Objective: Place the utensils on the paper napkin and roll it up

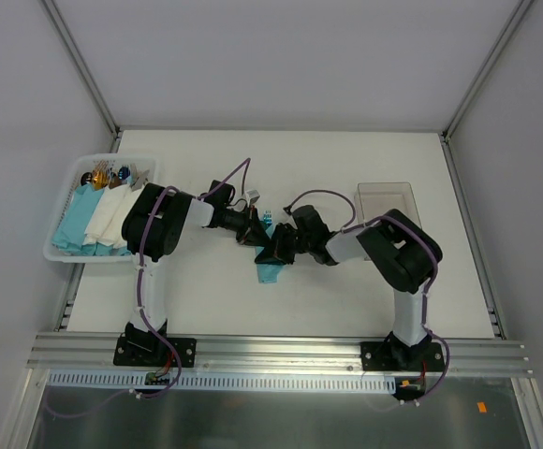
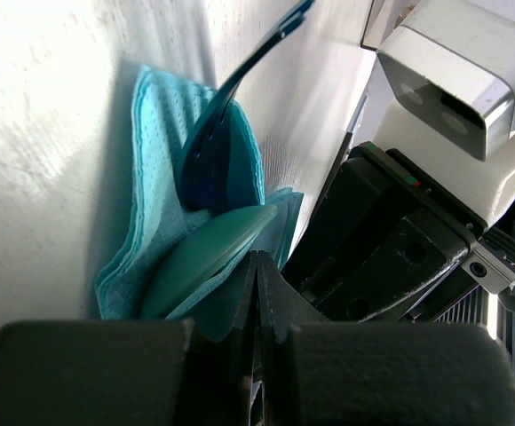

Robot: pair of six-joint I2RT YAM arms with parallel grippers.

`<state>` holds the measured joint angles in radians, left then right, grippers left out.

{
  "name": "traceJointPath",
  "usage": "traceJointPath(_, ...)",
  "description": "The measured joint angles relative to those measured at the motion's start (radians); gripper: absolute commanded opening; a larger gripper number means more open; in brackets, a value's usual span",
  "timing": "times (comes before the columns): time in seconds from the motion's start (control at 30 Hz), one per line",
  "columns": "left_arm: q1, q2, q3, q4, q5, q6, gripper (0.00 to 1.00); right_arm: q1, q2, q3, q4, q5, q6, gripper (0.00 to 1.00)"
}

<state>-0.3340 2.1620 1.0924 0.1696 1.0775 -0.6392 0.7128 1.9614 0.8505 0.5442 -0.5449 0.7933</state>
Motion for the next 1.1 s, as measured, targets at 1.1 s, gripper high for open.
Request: traceJointPath(1.1,0.008,0.011,0.014,-0.023,0.034,0.012,0.00,0.060,-0.114,-0.178,0.047,-0.042,0.014,0.13)
